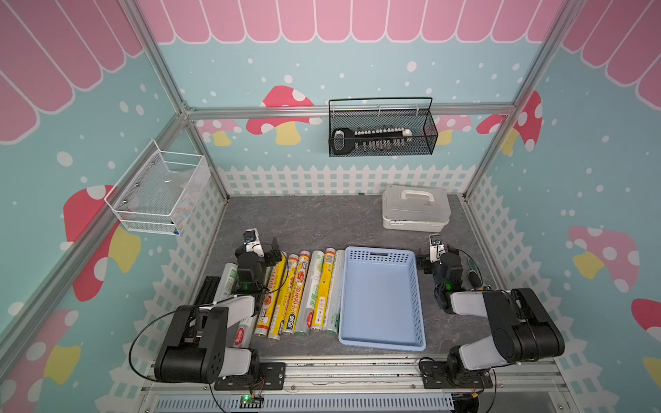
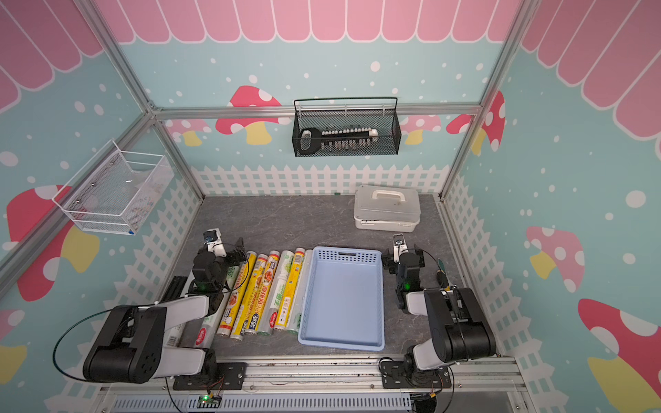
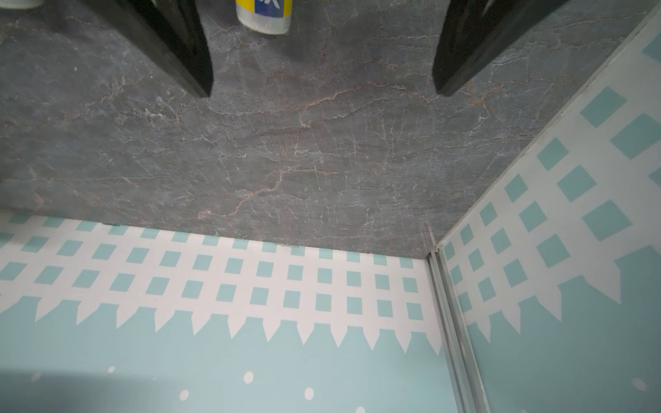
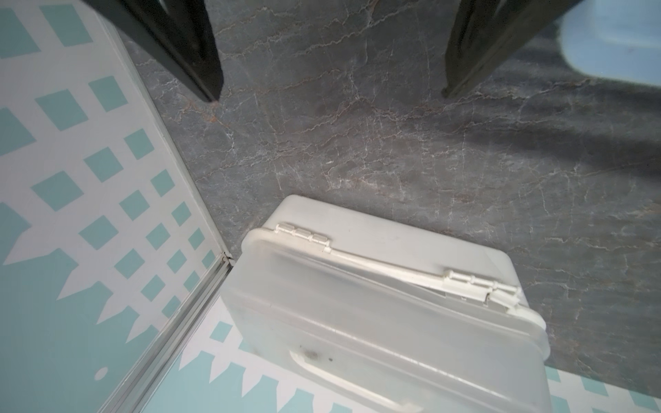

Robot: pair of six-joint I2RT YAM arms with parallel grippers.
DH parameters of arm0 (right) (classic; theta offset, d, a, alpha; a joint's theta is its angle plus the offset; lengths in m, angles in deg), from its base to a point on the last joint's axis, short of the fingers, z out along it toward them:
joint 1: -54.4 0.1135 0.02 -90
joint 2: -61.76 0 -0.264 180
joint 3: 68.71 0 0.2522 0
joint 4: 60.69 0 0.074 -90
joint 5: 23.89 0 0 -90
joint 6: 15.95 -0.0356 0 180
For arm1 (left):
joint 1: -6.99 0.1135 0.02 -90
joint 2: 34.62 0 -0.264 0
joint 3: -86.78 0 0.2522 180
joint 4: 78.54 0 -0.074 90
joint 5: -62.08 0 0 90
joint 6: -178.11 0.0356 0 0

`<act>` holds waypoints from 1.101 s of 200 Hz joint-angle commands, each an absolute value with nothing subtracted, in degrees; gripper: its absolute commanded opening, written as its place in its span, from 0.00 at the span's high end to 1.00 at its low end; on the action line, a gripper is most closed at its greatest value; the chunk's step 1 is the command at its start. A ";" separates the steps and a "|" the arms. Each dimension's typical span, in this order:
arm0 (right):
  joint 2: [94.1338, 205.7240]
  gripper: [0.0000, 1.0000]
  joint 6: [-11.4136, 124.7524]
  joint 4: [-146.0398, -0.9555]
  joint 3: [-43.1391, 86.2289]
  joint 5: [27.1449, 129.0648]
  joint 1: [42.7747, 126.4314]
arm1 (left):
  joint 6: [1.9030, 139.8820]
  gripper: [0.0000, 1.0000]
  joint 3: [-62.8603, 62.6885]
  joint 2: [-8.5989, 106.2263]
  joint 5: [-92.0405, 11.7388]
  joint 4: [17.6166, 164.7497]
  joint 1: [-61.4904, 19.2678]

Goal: Put the plastic wrap into the basket
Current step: Move the basket to the center of the board.

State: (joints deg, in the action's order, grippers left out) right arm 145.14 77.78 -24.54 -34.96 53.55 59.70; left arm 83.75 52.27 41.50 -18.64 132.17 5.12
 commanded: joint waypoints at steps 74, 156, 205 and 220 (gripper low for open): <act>121.78 0.01 58.58 -90.16 -13.20 67.57 59.41 | 55.54 0.01 43.94 16.87 -17.72 95.22 6.20; 121.12 0.28 51.03 -112.36 -12.48 82.42 59.76 | 57.36 0.10 32.77 27.18 -37.40 74.36 -15.07; 131.83 0.32 52.23 -106.59 -13.53 86.53 59.94 | 55.64 0.13 33.04 32.83 -33.98 72.01 -25.34; 135.82 0.34 51.72 -104.49 -12.44 83.90 59.94 | 56.01 0.17 32.24 35.00 -34.53 71.84 -27.14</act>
